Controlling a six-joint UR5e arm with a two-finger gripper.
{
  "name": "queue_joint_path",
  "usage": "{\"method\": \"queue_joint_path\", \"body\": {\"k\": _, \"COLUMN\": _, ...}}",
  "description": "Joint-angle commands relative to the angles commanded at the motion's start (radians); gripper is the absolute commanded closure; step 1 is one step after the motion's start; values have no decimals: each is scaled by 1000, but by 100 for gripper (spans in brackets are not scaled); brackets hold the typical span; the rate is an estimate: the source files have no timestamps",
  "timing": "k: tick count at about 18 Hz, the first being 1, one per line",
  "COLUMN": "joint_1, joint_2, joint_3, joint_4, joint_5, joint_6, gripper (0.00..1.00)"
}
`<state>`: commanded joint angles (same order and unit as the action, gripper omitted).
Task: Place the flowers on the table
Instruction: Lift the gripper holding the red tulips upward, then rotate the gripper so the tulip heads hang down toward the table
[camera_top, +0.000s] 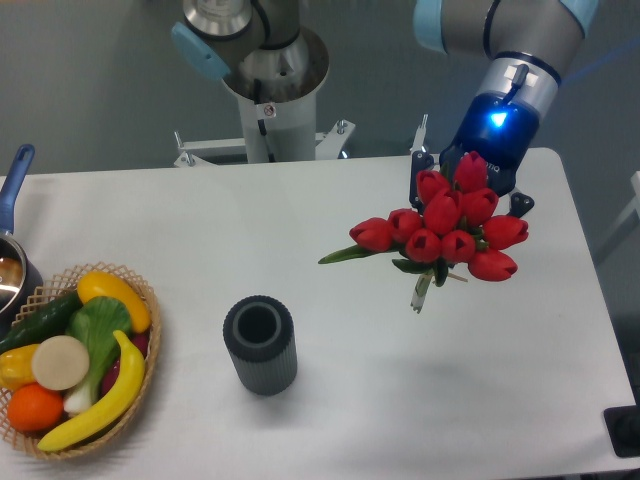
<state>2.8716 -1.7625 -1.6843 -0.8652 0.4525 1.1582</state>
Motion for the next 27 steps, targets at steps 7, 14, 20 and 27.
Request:
{"method": "queue_joint_path", "body": {"k": 7, "joint_1": 0, "joint_2": 20, "joint_3": -12, "joint_4": -2, "joint_5": 50, "joint_6": 2, "gripper": 56}}
{"method": "queue_joint_path", "body": {"k": 14, "joint_1": -5, "joint_2": 123, "joint_3": -18, "joint_4": -15, "joint_5": 271, "joint_6": -75, "gripper": 56}}
{"method": "queue_joint_path", "body": {"k": 20, "joint_1": -18, "joint_2": 189, "joint_3": -37, "joint_4": -80, "joint_5": 509, "joint_6": -83, "gripper": 56}}
{"method": "queue_joint_path", "body": {"k": 27, "joint_1": -106, "joint_2": 155, "joint_3": -61, "joint_4": -84, "joint_5": 750, "joint_6": -75, "gripper": 56}}
